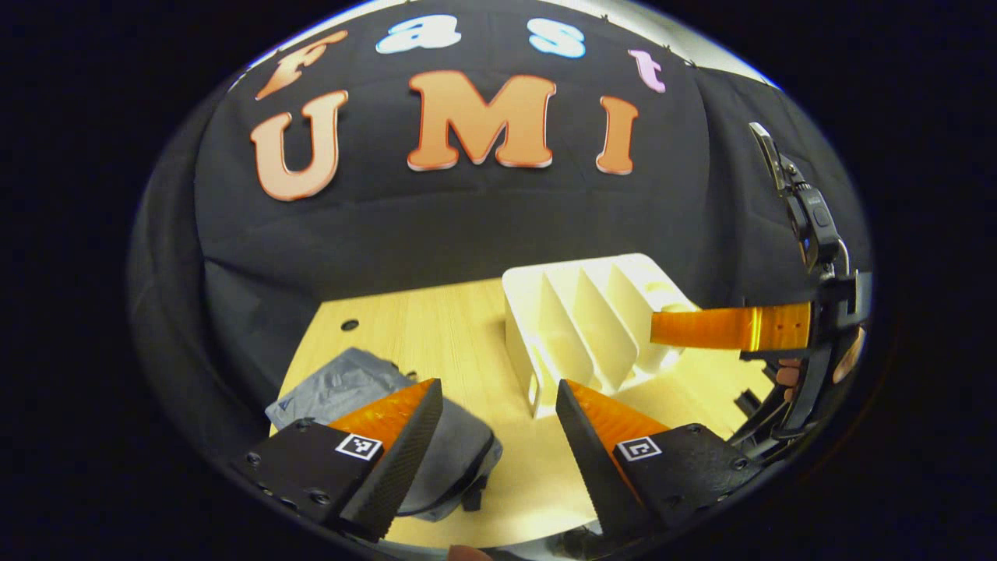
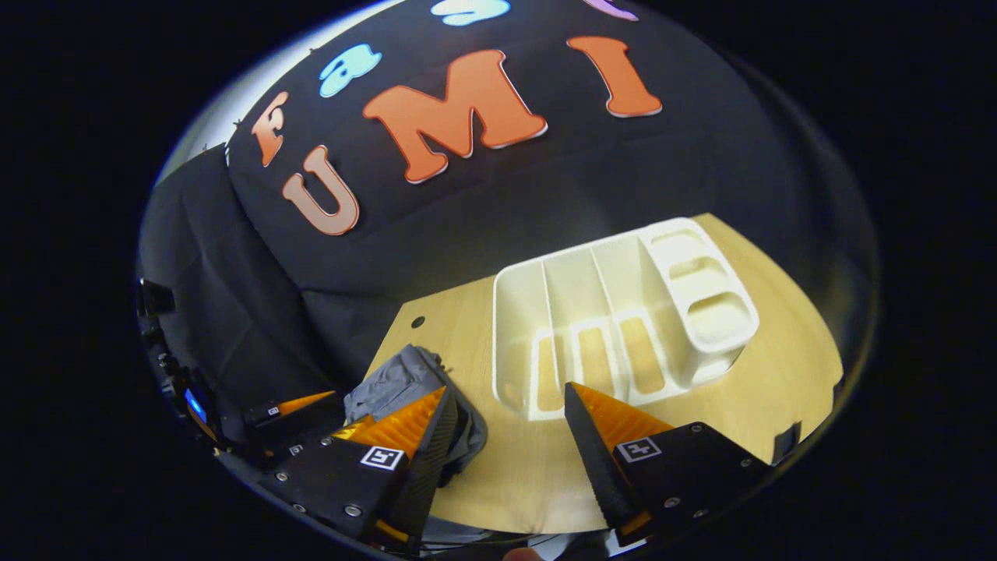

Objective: Open the schoolbag, grab two books from the bookshelf and put them into the schoolbag.

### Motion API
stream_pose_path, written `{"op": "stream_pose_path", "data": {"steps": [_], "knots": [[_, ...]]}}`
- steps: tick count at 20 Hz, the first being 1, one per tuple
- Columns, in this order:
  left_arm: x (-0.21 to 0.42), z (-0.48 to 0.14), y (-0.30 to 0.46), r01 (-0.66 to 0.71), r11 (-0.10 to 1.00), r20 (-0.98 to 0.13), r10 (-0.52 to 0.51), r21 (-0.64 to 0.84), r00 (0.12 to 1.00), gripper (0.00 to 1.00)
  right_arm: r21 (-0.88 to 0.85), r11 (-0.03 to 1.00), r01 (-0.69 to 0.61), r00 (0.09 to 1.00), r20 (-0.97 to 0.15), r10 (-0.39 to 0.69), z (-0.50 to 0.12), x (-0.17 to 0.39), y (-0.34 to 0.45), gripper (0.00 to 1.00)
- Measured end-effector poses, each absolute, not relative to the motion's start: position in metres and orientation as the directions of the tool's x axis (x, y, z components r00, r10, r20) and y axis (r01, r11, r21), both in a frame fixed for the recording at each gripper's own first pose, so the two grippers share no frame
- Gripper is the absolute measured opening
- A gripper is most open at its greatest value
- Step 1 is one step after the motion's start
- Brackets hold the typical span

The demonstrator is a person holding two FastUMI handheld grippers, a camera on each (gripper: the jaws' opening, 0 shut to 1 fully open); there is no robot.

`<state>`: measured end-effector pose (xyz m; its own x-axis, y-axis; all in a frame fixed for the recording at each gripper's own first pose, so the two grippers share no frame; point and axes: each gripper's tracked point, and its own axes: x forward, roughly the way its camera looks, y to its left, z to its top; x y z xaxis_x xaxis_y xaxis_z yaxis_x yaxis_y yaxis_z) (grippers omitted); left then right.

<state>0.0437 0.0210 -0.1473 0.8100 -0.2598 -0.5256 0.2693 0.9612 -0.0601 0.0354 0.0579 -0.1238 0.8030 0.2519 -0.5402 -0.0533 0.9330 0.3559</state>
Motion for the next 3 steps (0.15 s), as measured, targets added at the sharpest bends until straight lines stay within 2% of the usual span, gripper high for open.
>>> {"op": "stream_pose_path", "data": {"steps": [3], "knots": [[0.052, -0.089, -0.013, 0.199, 0.978, -0.345, -0.207, -0.059, 0.915, 0.96, 0.207, 0.975, -0.085, 0.913, -0.375, 0.159, -0.064, 0.035, 0.01, 0.84]]}}
